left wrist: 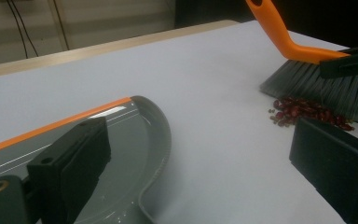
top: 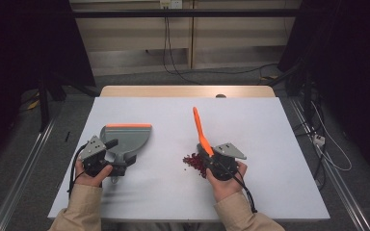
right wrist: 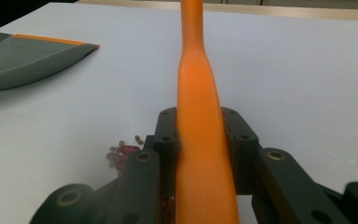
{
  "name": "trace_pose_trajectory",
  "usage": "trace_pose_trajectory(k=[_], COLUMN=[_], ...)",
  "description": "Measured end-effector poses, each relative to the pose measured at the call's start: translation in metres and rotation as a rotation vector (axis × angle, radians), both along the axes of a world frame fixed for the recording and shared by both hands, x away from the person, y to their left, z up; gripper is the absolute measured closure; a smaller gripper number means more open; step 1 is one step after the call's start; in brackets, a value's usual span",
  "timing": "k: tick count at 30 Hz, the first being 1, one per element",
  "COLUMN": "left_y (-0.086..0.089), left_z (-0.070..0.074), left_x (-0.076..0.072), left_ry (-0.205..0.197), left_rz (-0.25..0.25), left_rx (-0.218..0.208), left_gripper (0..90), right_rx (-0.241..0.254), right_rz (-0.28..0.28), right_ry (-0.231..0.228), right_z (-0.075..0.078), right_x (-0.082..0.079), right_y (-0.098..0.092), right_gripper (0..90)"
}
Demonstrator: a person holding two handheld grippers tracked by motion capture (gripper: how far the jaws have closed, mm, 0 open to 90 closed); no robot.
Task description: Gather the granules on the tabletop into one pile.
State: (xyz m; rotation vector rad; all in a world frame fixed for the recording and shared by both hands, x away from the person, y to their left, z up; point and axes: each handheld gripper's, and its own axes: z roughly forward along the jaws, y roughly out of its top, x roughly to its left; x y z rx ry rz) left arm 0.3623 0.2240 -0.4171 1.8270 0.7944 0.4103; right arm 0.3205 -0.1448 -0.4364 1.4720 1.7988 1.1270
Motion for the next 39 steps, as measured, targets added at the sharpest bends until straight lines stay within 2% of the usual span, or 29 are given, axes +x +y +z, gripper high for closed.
trace_pose_trajectory(k=[2, 5, 9, 14, 16, 17, 18, 19, 24, 27, 28, 33, 39], left_y=[0.000, 0.000, 0.000, 0.000, 0.000, -0.001, -0.001, -0.001, -0.001, 0.000, 0.000, 0.001, 0.001], left_z=[0.000, 0.000, 0.000, -0.001, -0.001, -0.001, -0.001, -0.001, -0.001, -0.001, -0.001, -0.001, -0.001], left_x=[0.000, 0.000, 0.000, 0.001, 0.001, 0.001, 0.001, 0.001, 0.001, 0.001, 0.001, 0.002, 0.002], left_ry=[-0.002, -0.002, -0.002, 0.003, 0.005, 0.004, 0.004, 0.004, 0.005, 0.006, 0.007, 0.007, 0.008], left_rz=[0.001, 0.002, -0.002, 0.000, 0.001, 0.000, -0.001, -0.001, -0.002, -0.002, -0.001, 0.001, 0.004], left_rx=[-0.003, -0.005, -0.002, -0.004, -0.001, -0.005, -0.005, -0.006, -0.006, -0.006, -0.005, -0.005, -0.005], left_gripper=[5.1, 5.1, 5.1, 5.1, 5.1, 5.1, 5.1, 5.1, 5.1, 5.1, 5.1, 5.1, 5.1], right_rx=[-0.020, -0.014, 0.033, 0.065, 0.097, 0.101, 0.114, 0.150, 0.215, 0.243, 0.227, 0.168, 0.114], right_rz=[0.000, 0.002, 0.055, 0.103, 0.146, 0.147, 0.169, 0.194, 0.259, 0.338, 0.363, 0.554, 0.714], right_ry=[-0.008, -0.018, -0.033, -0.046, -0.050, -0.048, -0.041, -0.036, -0.013, -0.015, -0.017, -0.058, -0.052], right_z=[0.001, 0.003, 0.008, 0.014, 0.016, 0.017, 0.017, 0.017, 0.015, 0.015, 0.015, 0.018, 0.016], right_x=[0.001, 0.004, 0.008, 0.012, 0.015, 0.016, 0.019, 0.022, 0.031, 0.034, 0.034, 0.033, 0.032], right_y=[0.000, -0.006, -0.018, -0.029, -0.033, -0.034, -0.036, -0.038, -0.043, -0.043, -0.042, -0.036, -0.031], right_gripper=[71.2, 71.2, 71.2, 71.2, 71.2, 71.2, 71.3, 71.3, 71.3, 71.3, 71.2, 71.3, 71.3])
